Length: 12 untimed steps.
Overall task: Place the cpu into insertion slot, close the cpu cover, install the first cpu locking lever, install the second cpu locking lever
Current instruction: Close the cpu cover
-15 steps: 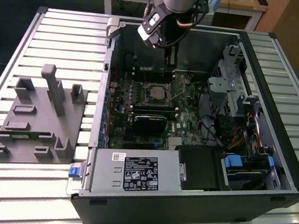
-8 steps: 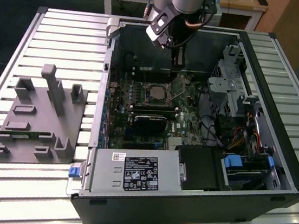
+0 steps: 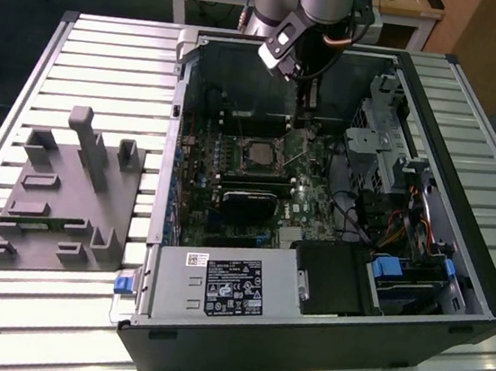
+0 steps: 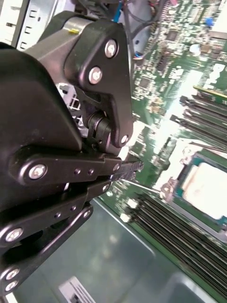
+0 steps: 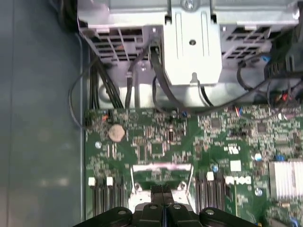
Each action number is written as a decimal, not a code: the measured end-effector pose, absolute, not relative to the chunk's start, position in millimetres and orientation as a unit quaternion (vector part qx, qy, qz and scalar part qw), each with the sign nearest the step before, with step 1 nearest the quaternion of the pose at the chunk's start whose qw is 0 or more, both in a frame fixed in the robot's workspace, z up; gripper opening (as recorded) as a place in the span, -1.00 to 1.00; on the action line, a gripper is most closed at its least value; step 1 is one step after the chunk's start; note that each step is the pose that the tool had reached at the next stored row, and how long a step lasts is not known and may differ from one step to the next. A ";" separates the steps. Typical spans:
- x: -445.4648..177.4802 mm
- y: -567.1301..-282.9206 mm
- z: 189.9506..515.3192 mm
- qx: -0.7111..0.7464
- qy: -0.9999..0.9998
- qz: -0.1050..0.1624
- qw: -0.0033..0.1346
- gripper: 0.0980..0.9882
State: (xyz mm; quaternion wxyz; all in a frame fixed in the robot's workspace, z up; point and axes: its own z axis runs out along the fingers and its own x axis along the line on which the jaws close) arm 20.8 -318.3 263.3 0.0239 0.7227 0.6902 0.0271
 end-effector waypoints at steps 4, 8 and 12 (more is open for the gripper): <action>31.8 -317.2 263.1 0.723 0.690 0.027 0.024 -0.98; 42.3 -316.1 262.7 0.723 0.690 0.027 0.024 -0.98; 51.6 -315.0 261.7 0.723 0.690 0.027 0.024 -0.98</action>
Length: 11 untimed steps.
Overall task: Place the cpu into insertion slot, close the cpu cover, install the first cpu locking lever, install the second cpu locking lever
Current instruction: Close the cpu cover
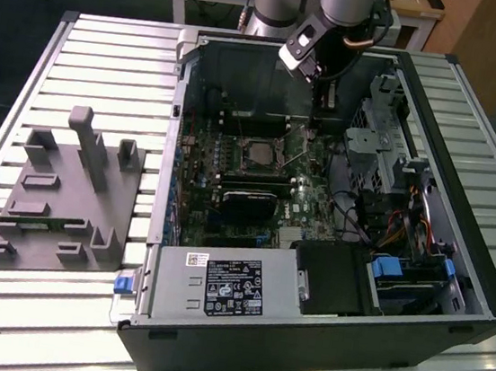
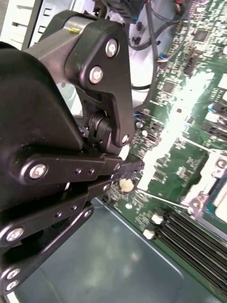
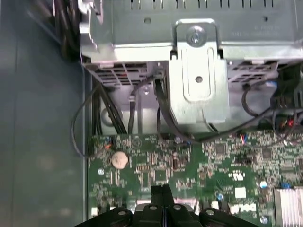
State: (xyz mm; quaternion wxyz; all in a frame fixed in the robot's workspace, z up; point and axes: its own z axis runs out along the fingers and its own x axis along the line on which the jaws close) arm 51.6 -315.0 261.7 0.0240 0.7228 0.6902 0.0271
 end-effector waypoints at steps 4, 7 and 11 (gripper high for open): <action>57.4 -314.5 259.5 0.723 0.690 0.025 0.026 -0.98; 61.4 -314.4 257.2 0.722 0.691 0.023 0.028 -0.98; 65.3 -314.5 253.6 0.722 0.691 0.019 0.030 -0.98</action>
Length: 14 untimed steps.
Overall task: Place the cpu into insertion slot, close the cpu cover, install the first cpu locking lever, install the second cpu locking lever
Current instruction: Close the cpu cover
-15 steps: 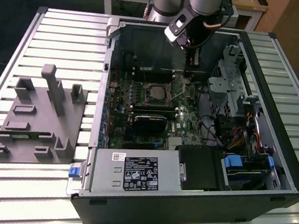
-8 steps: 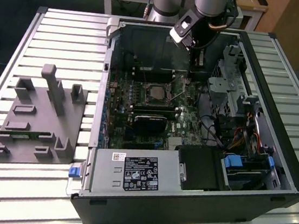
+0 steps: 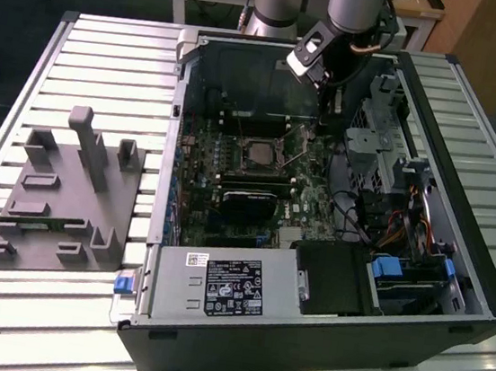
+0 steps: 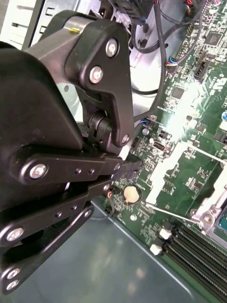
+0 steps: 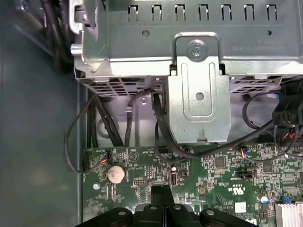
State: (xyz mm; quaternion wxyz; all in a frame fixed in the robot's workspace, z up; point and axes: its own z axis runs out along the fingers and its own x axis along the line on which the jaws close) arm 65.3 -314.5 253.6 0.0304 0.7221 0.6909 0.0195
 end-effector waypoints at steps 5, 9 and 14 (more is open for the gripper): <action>67.7 -314.4 247.5 0.722 0.691 0.014 0.029 -0.98; 68.3 -314.5 242.2 0.721 0.692 0.011 0.026 -0.98; 68.3 -314.5 238.4 0.719 0.694 0.009 0.024 -0.98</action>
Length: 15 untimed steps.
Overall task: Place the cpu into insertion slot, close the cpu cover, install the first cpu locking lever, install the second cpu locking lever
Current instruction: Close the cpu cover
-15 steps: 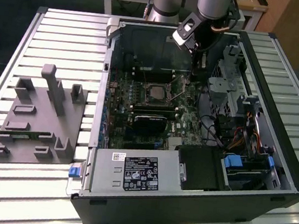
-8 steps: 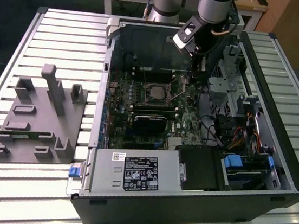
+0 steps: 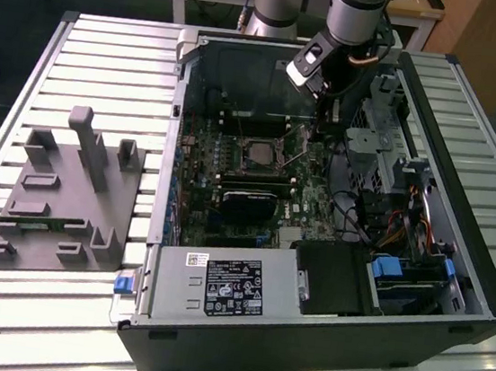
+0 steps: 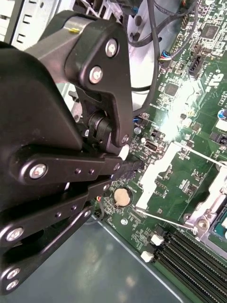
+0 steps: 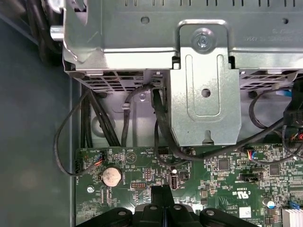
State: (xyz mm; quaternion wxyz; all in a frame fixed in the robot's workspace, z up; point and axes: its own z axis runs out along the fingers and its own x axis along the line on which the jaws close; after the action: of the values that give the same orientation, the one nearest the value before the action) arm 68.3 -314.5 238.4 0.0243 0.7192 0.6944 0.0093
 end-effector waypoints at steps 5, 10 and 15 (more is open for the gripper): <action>68.2 -314.4 236.0 0.717 0.696 0.009 0.024 -0.98; 63.4 -314.5 234.8 0.717 0.697 0.009 0.024 -0.98; 62.6 -314.4 234.7 0.717 0.697 0.009 0.024 -0.98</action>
State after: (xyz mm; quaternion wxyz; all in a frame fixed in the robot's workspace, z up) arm 62.6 -314.4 234.7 0.0237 0.7170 0.6966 0.0089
